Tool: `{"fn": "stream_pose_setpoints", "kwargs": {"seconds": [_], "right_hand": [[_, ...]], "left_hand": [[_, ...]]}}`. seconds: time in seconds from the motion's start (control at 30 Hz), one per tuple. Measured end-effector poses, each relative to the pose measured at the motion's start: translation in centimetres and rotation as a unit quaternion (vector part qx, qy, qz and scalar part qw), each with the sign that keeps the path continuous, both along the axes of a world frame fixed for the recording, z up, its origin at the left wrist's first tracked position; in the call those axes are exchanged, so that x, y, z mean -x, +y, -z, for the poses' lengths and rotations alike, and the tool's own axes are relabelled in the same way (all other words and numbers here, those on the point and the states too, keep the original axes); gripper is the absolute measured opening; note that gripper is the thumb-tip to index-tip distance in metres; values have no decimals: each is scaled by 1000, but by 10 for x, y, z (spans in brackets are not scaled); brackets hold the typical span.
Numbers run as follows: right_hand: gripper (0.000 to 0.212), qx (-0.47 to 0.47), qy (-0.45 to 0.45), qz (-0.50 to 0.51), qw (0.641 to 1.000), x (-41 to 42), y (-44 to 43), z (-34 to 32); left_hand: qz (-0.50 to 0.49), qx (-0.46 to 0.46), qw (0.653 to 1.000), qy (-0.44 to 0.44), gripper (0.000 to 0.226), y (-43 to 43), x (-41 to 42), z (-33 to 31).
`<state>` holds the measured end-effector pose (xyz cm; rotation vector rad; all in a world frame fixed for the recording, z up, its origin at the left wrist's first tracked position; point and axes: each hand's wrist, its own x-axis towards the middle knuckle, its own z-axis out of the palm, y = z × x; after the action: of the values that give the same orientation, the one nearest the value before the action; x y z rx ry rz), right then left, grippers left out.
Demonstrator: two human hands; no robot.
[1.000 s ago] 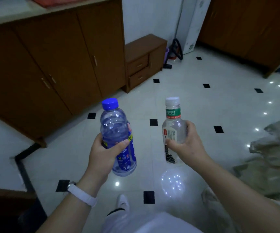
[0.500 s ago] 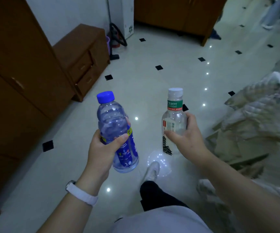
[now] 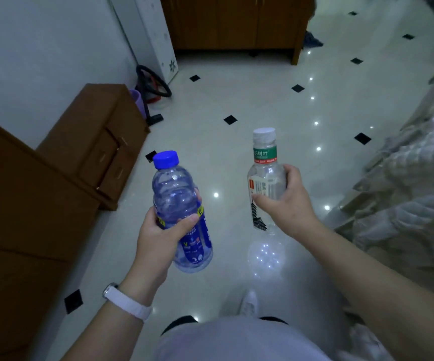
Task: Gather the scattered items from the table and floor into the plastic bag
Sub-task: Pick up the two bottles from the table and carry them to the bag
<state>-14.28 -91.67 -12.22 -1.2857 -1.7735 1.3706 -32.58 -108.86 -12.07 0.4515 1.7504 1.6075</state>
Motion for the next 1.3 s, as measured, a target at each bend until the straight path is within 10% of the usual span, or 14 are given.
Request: {"fn": "stream_pose_setpoints", "kwargs": {"seconds": [0.5,0.8,1.3], "right_hand": [[63,-19,-49,137,989,93,185,12],[64,-49,-74,258,962,165,291,-23],[61,15,-38,383,923,119,471,26]], "left_hand": [[117,2,991,-59,34,246,125,41],[253,10,967,-34,64,422,228,26],[384,67,921,-19,56,655,179,47]]}}
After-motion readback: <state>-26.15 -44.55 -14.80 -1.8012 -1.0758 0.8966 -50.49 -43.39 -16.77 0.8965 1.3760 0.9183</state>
